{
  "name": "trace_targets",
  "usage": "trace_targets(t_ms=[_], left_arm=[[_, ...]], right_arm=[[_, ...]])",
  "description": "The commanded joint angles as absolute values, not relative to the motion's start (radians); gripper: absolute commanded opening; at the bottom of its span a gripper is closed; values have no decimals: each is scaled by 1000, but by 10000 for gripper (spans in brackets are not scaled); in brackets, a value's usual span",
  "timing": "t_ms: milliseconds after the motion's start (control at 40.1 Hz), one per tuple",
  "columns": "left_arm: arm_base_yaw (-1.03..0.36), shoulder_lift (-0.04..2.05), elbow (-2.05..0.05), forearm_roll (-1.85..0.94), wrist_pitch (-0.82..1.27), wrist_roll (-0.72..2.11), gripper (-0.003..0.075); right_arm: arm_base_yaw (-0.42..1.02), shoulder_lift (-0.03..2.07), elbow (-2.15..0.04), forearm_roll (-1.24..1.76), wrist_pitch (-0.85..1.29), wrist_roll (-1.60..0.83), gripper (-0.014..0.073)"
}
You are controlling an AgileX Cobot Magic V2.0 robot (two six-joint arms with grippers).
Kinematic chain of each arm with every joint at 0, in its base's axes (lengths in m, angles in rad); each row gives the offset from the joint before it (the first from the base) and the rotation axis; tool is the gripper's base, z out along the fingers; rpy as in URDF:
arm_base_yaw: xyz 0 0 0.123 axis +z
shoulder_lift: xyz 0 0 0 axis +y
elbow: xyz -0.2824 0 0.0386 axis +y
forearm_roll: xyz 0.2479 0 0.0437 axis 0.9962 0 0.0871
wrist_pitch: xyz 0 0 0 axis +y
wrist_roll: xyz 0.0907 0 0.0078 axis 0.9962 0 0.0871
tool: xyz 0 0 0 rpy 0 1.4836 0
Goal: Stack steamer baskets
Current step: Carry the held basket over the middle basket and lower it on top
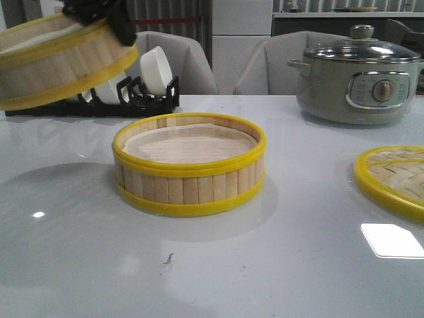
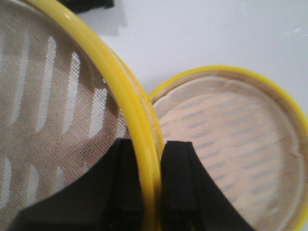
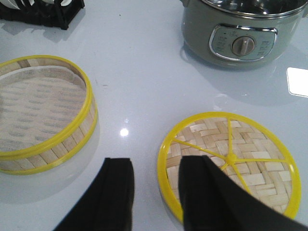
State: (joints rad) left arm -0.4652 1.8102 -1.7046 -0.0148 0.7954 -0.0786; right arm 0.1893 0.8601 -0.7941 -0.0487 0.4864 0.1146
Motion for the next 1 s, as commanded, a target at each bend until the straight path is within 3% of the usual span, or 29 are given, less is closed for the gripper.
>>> trace_targets(t_ms=[0, 449, 973], left_arm=[[-535, 1743, -1785, -31, 752, -75, 88], [-766, 1897, -1794, -29, 763, -75, 88], [-785, 2021, -1796, -25, 736, -75, 88]], right_arm=[[184, 855, -832, -65, 415, 112, 352], [184, 855, -832, -65, 416, 112, 352], [184, 855, -832, -65, 423, 112, 352]])
